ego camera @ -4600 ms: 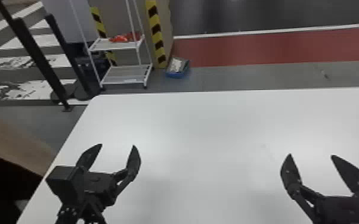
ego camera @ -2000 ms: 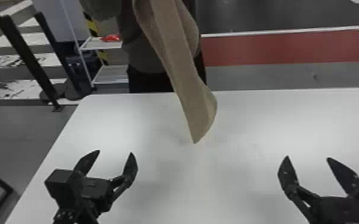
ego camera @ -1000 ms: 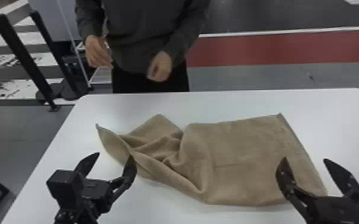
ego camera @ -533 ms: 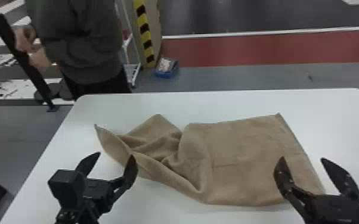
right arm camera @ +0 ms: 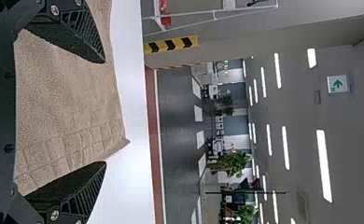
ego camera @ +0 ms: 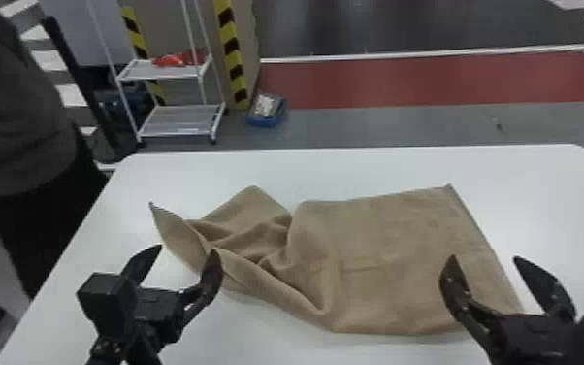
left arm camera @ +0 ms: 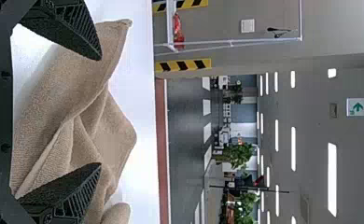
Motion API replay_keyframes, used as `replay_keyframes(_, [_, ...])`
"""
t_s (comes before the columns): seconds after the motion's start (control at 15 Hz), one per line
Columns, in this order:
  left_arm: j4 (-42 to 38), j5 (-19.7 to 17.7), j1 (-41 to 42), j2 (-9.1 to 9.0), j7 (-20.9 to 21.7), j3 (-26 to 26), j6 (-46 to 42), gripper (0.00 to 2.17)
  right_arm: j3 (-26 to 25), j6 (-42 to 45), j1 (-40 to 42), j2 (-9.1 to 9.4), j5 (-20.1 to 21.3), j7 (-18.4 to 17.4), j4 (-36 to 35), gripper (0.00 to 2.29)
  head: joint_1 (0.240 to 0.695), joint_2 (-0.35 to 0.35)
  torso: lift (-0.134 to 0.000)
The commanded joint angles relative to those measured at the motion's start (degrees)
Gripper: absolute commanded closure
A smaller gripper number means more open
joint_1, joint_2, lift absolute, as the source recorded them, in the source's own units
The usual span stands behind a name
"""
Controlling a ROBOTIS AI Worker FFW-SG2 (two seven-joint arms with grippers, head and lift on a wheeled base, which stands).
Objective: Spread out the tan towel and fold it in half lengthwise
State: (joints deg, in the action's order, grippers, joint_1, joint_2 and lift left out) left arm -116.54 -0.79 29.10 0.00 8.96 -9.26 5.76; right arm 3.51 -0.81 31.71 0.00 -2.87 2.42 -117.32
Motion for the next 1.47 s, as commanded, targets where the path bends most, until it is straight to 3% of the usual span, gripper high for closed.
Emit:
replay_keyframes(0.0, [0.0,0.0,-0.01,-0.15,0.0,-0.06,0.0,0.07,-0.6,-0.39,-0.15,0.05,0.85,1.62,-0.02,0.11,0.695,0.13,-0.125])
replay_keyframes(0.33, [0.7,0.09,-0.45,-0.15,0.09,0.03,0.0,0.07,-2.71,-0.39,0.02,0.05,2.69,3.82,-0.19,0.11,0.695,0.126,-0.125])
replay_keyframes(1.0, [1.32,-0.18,-0.63,-0.15,0.71,-0.24,-0.18,0.07,-2.98,-0.39,-0.33,0.05,2.87,4.26,0.6,0.11,0.695,0.113,-0.125])
replay_keyframes(1.13, [1.32,-0.18,-0.63,-0.15,0.71,-0.24,-0.18,0.07,-2.89,-0.04,-0.59,0.05,4.1,7.16,0.78,0.11,0.695,0.114,-0.125])
replay_keyframes(1.27, [1.32,-0.27,-0.63,-0.15,0.71,-0.41,-0.18,0.08,-4.82,1.55,-0.68,0.05,10.78,14.54,0.16,0.11,0.695,0.133,-0.125])
replay_keyframes(1.4, [1.41,-0.53,-0.63,-0.15,0.71,-0.85,-0.18,0.08,-8.16,5.94,-0.77,0.05,14.38,22.63,0.07,0.11,0.695,0.152,-0.125])
